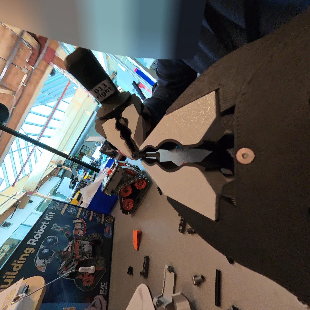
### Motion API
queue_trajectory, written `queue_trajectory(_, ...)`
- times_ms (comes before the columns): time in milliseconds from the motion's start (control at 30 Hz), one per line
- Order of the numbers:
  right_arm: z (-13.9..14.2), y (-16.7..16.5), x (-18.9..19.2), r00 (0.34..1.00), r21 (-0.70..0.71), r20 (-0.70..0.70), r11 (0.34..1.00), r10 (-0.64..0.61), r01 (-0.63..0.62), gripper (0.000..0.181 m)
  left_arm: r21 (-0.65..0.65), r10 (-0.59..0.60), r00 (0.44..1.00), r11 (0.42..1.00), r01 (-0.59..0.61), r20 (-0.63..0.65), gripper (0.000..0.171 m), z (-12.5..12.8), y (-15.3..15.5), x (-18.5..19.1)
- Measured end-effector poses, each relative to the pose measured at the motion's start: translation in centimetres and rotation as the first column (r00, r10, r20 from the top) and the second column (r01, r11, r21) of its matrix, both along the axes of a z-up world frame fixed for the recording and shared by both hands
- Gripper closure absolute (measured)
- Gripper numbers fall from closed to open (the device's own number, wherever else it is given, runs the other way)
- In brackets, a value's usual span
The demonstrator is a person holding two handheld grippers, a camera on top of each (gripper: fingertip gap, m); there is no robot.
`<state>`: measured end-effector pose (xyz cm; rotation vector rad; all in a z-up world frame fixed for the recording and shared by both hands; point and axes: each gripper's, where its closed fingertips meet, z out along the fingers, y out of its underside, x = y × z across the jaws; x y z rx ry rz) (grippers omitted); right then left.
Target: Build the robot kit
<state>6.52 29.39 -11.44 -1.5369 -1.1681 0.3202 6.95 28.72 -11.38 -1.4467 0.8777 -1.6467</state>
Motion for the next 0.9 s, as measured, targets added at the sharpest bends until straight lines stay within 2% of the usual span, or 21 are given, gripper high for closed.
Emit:
queue_trajectory(267, -1.6, -0.2, 0.5, 0.973, 0.142, 0.228, 0.990, -0.027, -0.006, 0.180, 0.191, 0.058, 0.981, 0.981, -0.021, -0.188, 0.166, -2.1, -0.2, 0.6)
queue_trajectory(567, -3.2, -0.4, 0.9, 0.867, 0.364, 0.491, 0.924, -0.087, -0.113, 0.180, 0.348, 0.091, 0.932, 0.937, 0.040, -0.352, 0.166, -4.3, -0.4, 0.8)
queue_trajectory(800, -4.2, -0.4, 0.6, 0.822, 0.418, 0.562, 0.890, -0.096, -0.182, 0.181, 0.396, 0.109, 0.901, 0.915, 0.073, -0.419, 0.166, -5.6, -0.3, 0.9)
queue_trajectory(900, -4.7, -0.4, 0.5, 0.791, 0.433, 0.601, 0.878, -0.112, -0.205, 0.181, 0.449, 0.141, 0.876, 0.889, 0.093, -0.460, 0.166, -6.2, -0.3, 0.8)
